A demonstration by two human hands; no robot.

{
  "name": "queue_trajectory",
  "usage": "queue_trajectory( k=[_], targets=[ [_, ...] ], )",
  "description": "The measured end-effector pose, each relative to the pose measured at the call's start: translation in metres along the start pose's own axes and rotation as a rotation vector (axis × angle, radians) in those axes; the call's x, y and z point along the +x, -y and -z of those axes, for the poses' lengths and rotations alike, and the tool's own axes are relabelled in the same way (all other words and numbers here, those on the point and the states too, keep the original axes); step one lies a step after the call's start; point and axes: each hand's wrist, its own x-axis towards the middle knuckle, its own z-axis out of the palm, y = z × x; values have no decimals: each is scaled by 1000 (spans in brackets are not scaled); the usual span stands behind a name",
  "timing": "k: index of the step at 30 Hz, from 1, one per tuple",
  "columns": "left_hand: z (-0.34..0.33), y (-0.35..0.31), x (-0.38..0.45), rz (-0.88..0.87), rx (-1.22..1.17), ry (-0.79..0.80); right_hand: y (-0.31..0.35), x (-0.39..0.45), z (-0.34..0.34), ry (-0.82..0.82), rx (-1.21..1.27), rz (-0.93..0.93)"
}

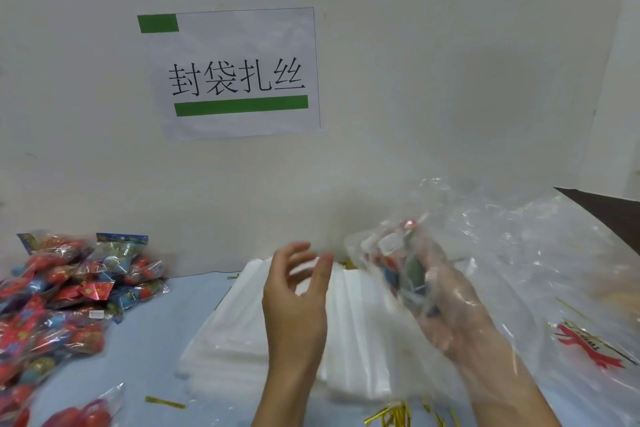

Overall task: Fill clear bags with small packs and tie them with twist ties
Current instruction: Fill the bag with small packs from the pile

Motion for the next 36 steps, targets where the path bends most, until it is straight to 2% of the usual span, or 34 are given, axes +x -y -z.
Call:
queue_trajectory(
  k=[3, 8, 10, 13, 16, 20, 22, 24, 26, 29, 31, 34, 36],
  targets=[
    [0, -24, 1, -203, 208, 173, -7, -4, -9, 111, -363, 14],
    [13, -25, 8, -284, 662, 383, -24, -7, -19, 200, -776, -3],
    [17, -18, 10, -290, 789, 450, -28, -6, -18, 128, -839, -13],
    [17, -13, 9, -290, 731, 418, -32, -4, -17, 12, -1016, -28],
    [20, -11, 12, -317, 682, 358, -31, -3, -14, -101, -1024, -21],
    [30, -15, 20, -336, 656, 289, -27, -2, -12, -52, -1079, -49],
    [30, -22, 19, -394, 711, 378, -26, -1, -12, -43, -1067, -57],
    [25, -23, 14, -417, 831, 544, -27, 0, -11, -36, -1052, -57],
    [19, -17, 6, -369, 968, 640, -27, 0, -10, -30, -1091, -41],
    [10, 0, -5, -296, 972, 593, -29, -1, -11, -1, -1233, -38],
    [8, 5, -7, -307, 947, 514, -30, -1, -11, 26, -1292, -32],
    [10, 5, 1, -387, 876, 395, -33, 4, -4, -33, -1152, -48],
    [15, 1, 7, -409, 781, 348, -33, 2, 0, -107, -1179, -55]
  ],
)
